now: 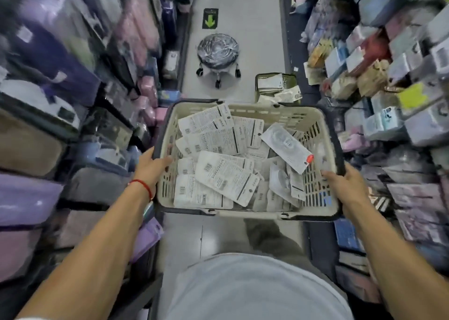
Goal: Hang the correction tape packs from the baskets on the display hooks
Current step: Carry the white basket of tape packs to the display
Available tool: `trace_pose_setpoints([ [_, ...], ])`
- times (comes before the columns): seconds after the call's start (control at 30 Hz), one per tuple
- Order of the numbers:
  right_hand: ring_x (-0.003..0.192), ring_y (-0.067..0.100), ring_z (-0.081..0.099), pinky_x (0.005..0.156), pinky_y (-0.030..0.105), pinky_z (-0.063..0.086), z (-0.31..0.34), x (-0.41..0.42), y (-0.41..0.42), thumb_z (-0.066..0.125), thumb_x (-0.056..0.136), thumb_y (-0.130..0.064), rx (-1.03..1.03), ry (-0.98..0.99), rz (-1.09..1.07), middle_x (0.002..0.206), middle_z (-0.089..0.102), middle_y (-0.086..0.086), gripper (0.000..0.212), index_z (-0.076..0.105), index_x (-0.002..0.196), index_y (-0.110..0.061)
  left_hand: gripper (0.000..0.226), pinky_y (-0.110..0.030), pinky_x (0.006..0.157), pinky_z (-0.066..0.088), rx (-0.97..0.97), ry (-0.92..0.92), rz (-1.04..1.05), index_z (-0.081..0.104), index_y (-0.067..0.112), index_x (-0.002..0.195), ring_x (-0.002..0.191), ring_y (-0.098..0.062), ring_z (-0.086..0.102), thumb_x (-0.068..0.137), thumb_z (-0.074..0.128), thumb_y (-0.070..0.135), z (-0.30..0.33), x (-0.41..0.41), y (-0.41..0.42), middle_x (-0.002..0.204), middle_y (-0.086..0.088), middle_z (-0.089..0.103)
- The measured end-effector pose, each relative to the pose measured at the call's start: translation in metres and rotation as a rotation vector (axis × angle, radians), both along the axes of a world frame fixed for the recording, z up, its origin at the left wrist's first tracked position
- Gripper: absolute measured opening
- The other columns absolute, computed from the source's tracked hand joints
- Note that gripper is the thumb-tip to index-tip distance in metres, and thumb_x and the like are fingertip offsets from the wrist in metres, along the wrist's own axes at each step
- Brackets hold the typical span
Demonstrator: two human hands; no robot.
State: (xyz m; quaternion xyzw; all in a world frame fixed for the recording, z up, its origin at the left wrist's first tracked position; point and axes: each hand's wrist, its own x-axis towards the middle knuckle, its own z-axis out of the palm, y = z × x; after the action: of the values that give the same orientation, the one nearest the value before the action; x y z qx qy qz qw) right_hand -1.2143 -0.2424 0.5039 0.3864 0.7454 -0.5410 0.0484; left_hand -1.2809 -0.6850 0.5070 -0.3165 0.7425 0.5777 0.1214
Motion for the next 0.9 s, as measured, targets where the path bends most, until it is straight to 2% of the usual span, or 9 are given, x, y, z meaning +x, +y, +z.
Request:
trace_pose_setpoints([
  [0.1, 0.094, 0.037, 0.076, 0.086, 0.059, 0.062, -0.011, -0.091, 0.014, 0.07, 0.095, -0.007, -0.052, -0.002, 0.008, 0.101, 0.078, 0.013, 0.024, 0.07, 0.104, -0.029, 0.022, -0.046, 0.076, 0.063, -0.06, 0.003, 0.025, 0.074, 0.018, 0.109, 0.077, -0.029, 0.072, 0.095, 0.068, 0.002, 0.008, -0.092, 0.016, 0.09, -0.012, 0.076],
  [0.17, 0.092, 0.036, 0.077, 0.085, 0.063, 0.062, -0.014, -0.149, 0.024, 0.072, 0.094, -0.01, -0.06, -0.012, 0.015, 0.1, 0.079, 0.013, 0.019, 0.071, 0.098, -0.029, 0.022, -0.038, 0.067, 0.064, -0.079, 0.015, 0.039, 0.074, 0.02, 0.103, 0.069, -0.022, 0.072, 0.095, 0.068, 0.0, 0.019, -0.148, 0.029, 0.079, -0.003, 0.076],
  [0.3, 0.091, 0.036, 0.077, 0.086, 0.064, 0.062, -0.008, -0.272, 0.037, 0.069, 0.094, -0.007, -0.076, -0.007, 0.039, 0.101, 0.079, 0.014, 0.023, 0.072, 0.101, -0.029, 0.025, -0.046, 0.081, 0.061, -0.08, 0.039, 0.047, 0.073, 0.015, 0.113, 0.084, -0.03, 0.072, 0.095, 0.067, -0.002, 0.034, -0.261, 0.04, 0.095, -0.015, 0.075],
  [0.43, 0.089, 0.035, 0.077, 0.082, 0.063, 0.063, 0.002, -0.39, 0.035, 0.068, 0.094, -0.006, -0.046, 0.007, 0.032, 0.1, 0.079, 0.013, 0.027, 0.071, 0.096, -0.034, 0.029, -0.029, 0.059, 0.06, -0.055, 0.073, 0.036, 0.074, 0.017, 0.115, 0.066, -0.017, 0.072, 0.095, 0.066, -0.003, 0.036, -0.376, 0.038, 0.084, -0.003, 0.075],
  [0.53, 0.091, 0.034, 0.077, 0.083, 0.062, 0.063, -0.001, -0.471, 0.028, 0.068, 0.096, -0.007, -0.017, 0.032, 0.008, 0.103, 0.078, 0.013, 0.024, 0.071, 0.102, -0.03, 0.036, -0.034, 0.073, 0.061, -0.029, 0.066, -0.015, 0.074, 0.015, 0.122, 0.076, -0.024, 0.069, 0.095, 0.063, -0.005, 0.025, -0.477, 0.032, 0.09, -0.008, 0.075],
  [0.63, 0.096, 0.033, 0.074, 0.089, 0.053, 0.062, -0.004, -0.544, 0.01, 0.07, 0.095, -0.005, -0.012, 0.052, -0.064, 0.108, 0.077, 0.015, 0.034, 0.071, 0.125, -0.023, 0.036, -0.052, 0.09, 0.061, 0.043, 0.018, -0.057, 0.073, 0.013, 0.123, 0.093, -0.036, 0.072, 0.095, 0.062, -0.007, 0.013, -0.582, 0.023, 0.107, -0.02, 0.075],
  [0.73, 0.09, 0.032, 0.074, 0.081, 0.044, 0.062, 0.001, -0.601, -0.005, 0.074, 0.093, -0.007, 0.021, 0.041, -0.163, 0.107, 0.077, 0.017, 0.033, 0.072, 0.12, -0.025, 0.036, -0.059, 0.096, 0.059, 0.085, -0.044, -0.104, 0.075, 0.017, 0.118, 0.109, -0.043, 0.072, 0.094, 0.061, -0.007, 0.011, -0.676, 0.017, 0.118, -0.024, 0.075],
  [0.8, 0.09, 0.034, 0.075, 0.082, 0.05, 0.064, 0.001, -0.638, -0.01, 0.076, 0.092, -0.009, 0.035, 0.021, -0.209, 0.101, 0.078, 0.015, 0.029, 0.073, 0.115, -0.026, 0.035, -0.053, 0.09, 0.062, 0.09, -0.047, -0.161, 0.076, 0.017, 0.117, 0.106, -0.041, 0.073, 0.094, 0.062, -0.006, 0.009, -0.738, 0.017, 0.116, -0.023, 0.075],
  [0.9, 0.094, 0.035, 0.076, 0.088, 0.057, 0.062, -0.004, -0.695, -0.012, 0.077, 0.09, -0.009, 0.029, 0.027, -0.277, 0.1, 0.078, 0.011, 0.031, 0.074, 0.118, -0.022, 0.039, -0.038, 0.075, 0.063, 0.086, -0.043, -0.255, 0.074, 0.015, 0.124, 0.091, -0.031, 0.075, 0.094, 0.063, -0.007, 0.01, -0.826, 0.027, 0.11, -0.017, 0.077],
])
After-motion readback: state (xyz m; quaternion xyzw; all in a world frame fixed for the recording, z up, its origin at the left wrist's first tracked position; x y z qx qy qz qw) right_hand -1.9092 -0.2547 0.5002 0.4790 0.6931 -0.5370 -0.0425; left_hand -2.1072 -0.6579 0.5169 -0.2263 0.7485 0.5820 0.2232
